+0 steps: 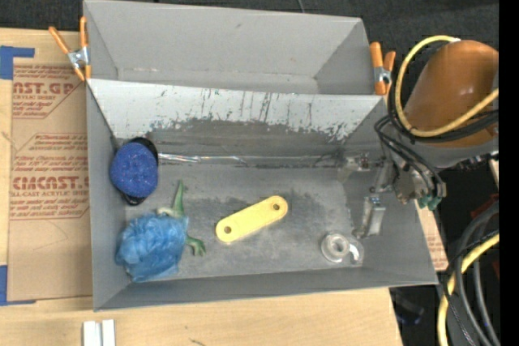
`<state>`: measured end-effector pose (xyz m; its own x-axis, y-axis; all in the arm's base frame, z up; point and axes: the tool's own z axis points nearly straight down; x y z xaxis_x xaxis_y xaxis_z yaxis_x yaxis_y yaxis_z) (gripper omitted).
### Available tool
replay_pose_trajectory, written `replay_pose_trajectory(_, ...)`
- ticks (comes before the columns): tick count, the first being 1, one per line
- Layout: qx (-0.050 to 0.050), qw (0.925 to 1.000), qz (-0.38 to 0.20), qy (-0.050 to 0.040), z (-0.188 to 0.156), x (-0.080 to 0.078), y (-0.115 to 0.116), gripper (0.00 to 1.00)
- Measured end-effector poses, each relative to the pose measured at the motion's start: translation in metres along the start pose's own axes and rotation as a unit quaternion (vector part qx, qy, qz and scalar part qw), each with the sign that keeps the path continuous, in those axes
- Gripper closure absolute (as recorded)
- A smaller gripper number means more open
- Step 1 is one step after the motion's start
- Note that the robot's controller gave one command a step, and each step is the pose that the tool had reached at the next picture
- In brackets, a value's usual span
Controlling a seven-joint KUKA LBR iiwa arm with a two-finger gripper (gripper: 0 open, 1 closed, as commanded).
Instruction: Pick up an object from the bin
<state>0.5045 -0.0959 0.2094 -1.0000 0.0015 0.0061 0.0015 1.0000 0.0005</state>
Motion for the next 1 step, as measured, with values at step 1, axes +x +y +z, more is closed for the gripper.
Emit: replay_pose_trajectory(1,0.001,1.0000,-0.001,-0.0037,-0.0044,-0.0013,0.0005,0.00)
